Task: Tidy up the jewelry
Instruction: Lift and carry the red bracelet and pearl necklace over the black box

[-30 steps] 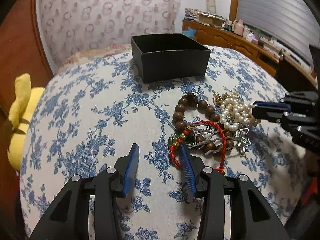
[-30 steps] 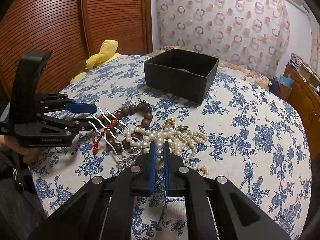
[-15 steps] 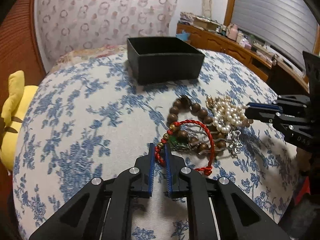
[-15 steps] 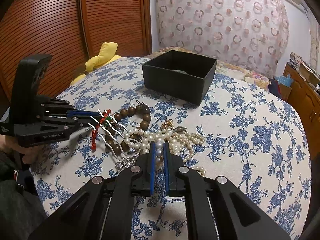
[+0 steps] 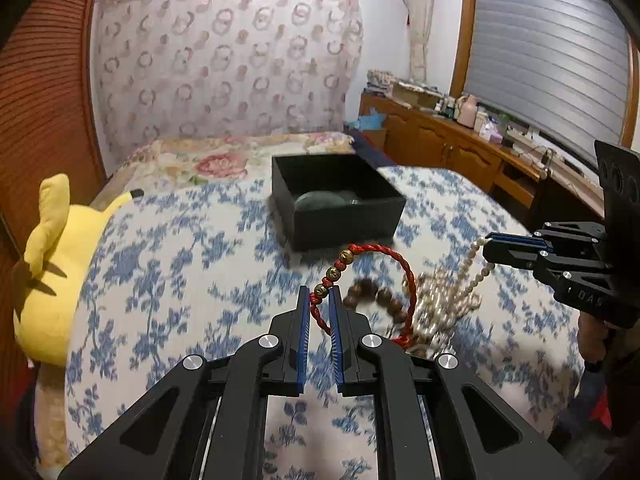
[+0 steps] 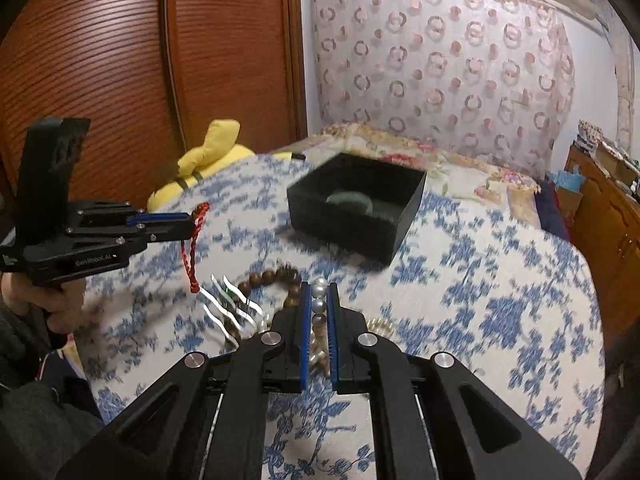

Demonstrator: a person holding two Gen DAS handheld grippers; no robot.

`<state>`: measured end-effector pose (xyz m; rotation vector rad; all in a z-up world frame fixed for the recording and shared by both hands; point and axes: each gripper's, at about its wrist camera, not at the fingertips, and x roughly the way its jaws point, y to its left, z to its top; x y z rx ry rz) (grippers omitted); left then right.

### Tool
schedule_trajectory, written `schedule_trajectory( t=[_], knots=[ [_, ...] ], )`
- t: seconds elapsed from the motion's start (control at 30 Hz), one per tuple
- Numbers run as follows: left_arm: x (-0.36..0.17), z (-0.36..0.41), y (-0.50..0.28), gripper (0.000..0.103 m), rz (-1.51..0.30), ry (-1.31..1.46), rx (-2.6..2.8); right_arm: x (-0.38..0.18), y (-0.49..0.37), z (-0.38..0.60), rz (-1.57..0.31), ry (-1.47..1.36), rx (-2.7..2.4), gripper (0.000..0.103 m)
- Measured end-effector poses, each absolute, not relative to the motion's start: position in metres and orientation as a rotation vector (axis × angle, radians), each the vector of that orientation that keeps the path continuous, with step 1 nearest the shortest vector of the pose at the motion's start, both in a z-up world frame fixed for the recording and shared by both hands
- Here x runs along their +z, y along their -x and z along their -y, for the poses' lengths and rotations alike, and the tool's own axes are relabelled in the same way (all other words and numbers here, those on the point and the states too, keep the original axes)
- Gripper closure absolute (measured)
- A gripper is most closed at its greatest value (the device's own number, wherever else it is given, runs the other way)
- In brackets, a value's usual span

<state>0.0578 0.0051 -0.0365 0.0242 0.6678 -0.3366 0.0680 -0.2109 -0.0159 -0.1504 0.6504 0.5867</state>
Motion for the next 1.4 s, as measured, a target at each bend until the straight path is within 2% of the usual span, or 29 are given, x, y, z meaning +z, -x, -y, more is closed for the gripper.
schedule_trajectory(
  t=[0.9, 1.13, 1.4],
  knots=[
    [-0.009, 0.011, -0.12, 0.094, -0.618, -0.001, -0.361, 0.123, -0.122, 0.206, -0.377, 0.208, 0.536, 0.095],
    [-0.012, 0.011, -0.135, 0.094, -0.624, 0.001, -0.359, 0.135, -0.16, 0.197, -0.357, 0.206, 0.51, 0.095],
    [-0.011, 0.011, -0.154, 0.094, -0.638, 0.0, -0.342, 0.121, -0.207, 0.189, -0.409, 0.198, 0.473, 0.095]
  ],
)
